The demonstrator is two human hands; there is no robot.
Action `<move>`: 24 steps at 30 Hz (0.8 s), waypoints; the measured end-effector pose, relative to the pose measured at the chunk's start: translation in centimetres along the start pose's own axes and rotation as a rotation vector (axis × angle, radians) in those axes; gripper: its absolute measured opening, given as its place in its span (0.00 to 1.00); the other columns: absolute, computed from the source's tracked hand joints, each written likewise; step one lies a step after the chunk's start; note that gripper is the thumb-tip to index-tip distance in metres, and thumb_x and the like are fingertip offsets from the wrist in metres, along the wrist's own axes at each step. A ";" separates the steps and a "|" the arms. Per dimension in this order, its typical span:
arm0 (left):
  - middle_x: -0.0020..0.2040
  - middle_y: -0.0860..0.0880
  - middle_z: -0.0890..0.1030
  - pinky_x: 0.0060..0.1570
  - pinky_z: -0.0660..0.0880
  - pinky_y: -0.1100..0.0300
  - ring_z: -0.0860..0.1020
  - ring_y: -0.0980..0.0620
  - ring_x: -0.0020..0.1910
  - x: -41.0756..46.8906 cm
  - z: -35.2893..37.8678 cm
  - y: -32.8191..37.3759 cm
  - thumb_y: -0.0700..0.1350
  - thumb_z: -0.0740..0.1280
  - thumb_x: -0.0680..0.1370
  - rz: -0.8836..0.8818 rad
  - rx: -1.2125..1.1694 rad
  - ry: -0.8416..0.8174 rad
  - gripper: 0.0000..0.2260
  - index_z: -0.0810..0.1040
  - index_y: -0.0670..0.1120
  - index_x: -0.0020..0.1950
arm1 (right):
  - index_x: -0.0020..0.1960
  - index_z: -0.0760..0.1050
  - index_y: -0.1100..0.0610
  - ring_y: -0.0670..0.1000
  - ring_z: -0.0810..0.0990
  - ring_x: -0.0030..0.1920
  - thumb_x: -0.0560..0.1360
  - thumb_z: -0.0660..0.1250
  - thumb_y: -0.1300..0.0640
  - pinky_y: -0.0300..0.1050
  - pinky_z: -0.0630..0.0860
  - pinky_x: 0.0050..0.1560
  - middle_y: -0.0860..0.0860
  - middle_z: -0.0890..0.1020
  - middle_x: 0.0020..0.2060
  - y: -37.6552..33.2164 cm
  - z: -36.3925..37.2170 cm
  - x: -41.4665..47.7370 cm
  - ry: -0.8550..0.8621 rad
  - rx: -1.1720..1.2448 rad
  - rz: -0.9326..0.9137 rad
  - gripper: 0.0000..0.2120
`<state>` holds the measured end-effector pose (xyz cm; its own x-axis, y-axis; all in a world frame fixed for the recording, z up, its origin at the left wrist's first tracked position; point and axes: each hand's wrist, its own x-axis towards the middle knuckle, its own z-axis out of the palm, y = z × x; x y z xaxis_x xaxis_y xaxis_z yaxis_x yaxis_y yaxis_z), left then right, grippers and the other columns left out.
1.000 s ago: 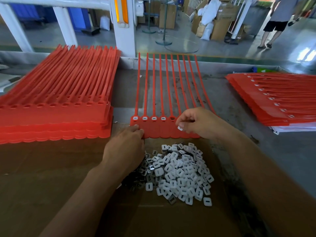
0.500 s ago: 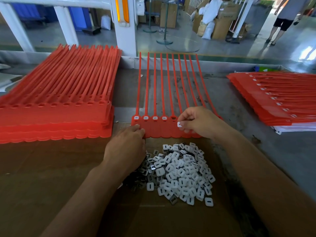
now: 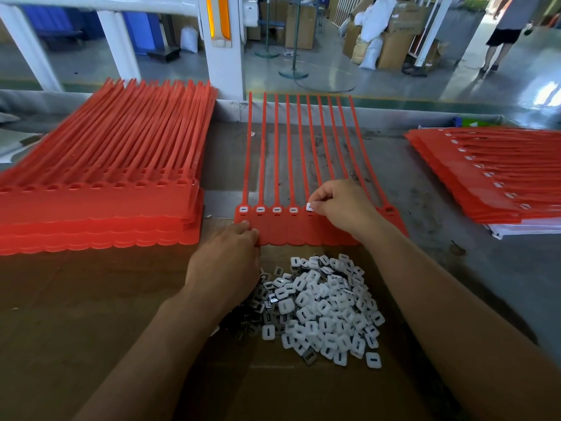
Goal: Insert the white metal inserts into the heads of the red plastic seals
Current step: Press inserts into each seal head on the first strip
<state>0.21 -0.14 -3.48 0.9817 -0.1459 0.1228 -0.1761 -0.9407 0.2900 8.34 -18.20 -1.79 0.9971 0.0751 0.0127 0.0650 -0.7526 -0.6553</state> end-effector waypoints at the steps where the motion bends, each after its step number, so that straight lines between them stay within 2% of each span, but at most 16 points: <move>1: 0.65 0.50 0.73 0.61 0.68 0.57 0.70 0.50 0.63 0.0 0.0 0.0 0.44 0.57 0.78 0.001 0.001 0.000 0.14 0.75 0.46 0.61 | 0.35 0.75 0.51 0.40 0.73 0.36 0.74 0.65 0.61 0.34 0.69 0.35 0.40 0.75 0.33 0.0 0.2 0.1 -0.006 -0.006 0.002 0.11; 5: 0.66 0.50 0.72 0.62 0.67 0.57 0.69 0.50 0.64 0.0 0.0 0.0 0.44 0.57 0.78 0.001 0.008 0.002 0.14 0.74 0.46 0.63 | 0.36 0.75 0.50 0.41 0.73 0.38 0.75 0.66 0.60 0.36 0.68 0.36 0.44 0.76 0.36 0.3 0.5 0.4 -0.012 -0.039 0.003 0.10; 8: 0.66 0.50 0.71 0.62 0.67 0.57 0.69 0.51 0.64 0.0 0.0 0.0 0.44 0.57 0.78 0.000 0.012 -0.001 0.15 0.74 0.47 0.63 | 0.39 0.77 0.53 0.42 0.74 0.39 0.75 0.65 0.60 0.37 0.70 0.37 0.44 0.77 0.39 0.3 0.6 0.5 -0.017 -0.080 -0.004 0.07; 10: 0.67 0.50 0.71 0.62 0.66 0.57 0.69 0.51 0.65 0.0 0.0 0.0 0.44 0.57 0.79 0.002 0.014 -0.005 0.15 0.74 0.47 0.63 | 0.42 0.80 0.57 0.42 0.73 0.40 0.75 0.64 0.61 0.34 0.69 0.35 0.44 0.78 0.41 0.3 0.7 0.6 -0.013 -0.124 -0.022 0.07; 13: 0.68 0.50 0.70 0.64 0.65 0.57 0.68 0.50 0.66 0.0 0.0 0.0 0.44 0.56 0.79 -0.001 0.016 -0.009 0.15 0.73 0.47 0.65 | 0.44 0.79 0.55 0.42 0.73 0.41 0.75 0.65 0.60 0.31 0.66 0.34 0.45 0.78 0.41 0.4 0.8 0.6 -0.006 -0.129 -0.020 0.05; 18: 0.67 0.50 0.71 0.63 0.66 0.57 0.69 0.51 0.65 -0.1 0.0 0.0 0.44 0.56 0.79 -0.002 0.014 -0.004 0.16 0.73 0.47 0.65 | 0.38 0.78 0.51 0.46 0.78 0.45 0.72 0.70 0.60 0.40 0.74 0.46 0.50 0.82 0.44 0.5 0.8 0.7 0.024 -0.046 0.006 0.06; 20: 0.67 0.50 0.71 0.63 0.66 0.57 0.69 0.51 0.65 0.0 0.0 0.0 0.44 0.56 0.79 0.001 0.014 -0.003 0.15 0.73 0.47 0.64 | 0.40 0.81 0.53 0.47 0.79 0.45 0.70 0.72 0.60 0.40 0.75 0.48 0.51 0.83 0.45 0.6 0.8 0.7 0.059 0.023 0.027 0.02; 24: 0.67 0.50 0.71 0.63 0.66 0.57 0.69 0.50 0.65 0.1 0.0 0.0 0.44 0.56 0.79 -0.002 0.011 -0.002 0.15 0.74 0.46 0.63 | 0.43 0.83 0.55 0.47 0.80 0.48 0.69 0.73 0.60 0.41 0.75 0.51 0.52 0.84 0.46 0.6 0.9 0.7 0.078 0.062 0.063 0.03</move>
<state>0.27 -0.15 -3.49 0.9821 -0.1449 0.1203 -0.1736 -0.9442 0.2799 9.08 -18.01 -2.92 0.9993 -0.0240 0.0271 0.0020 -0.7119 -0.7022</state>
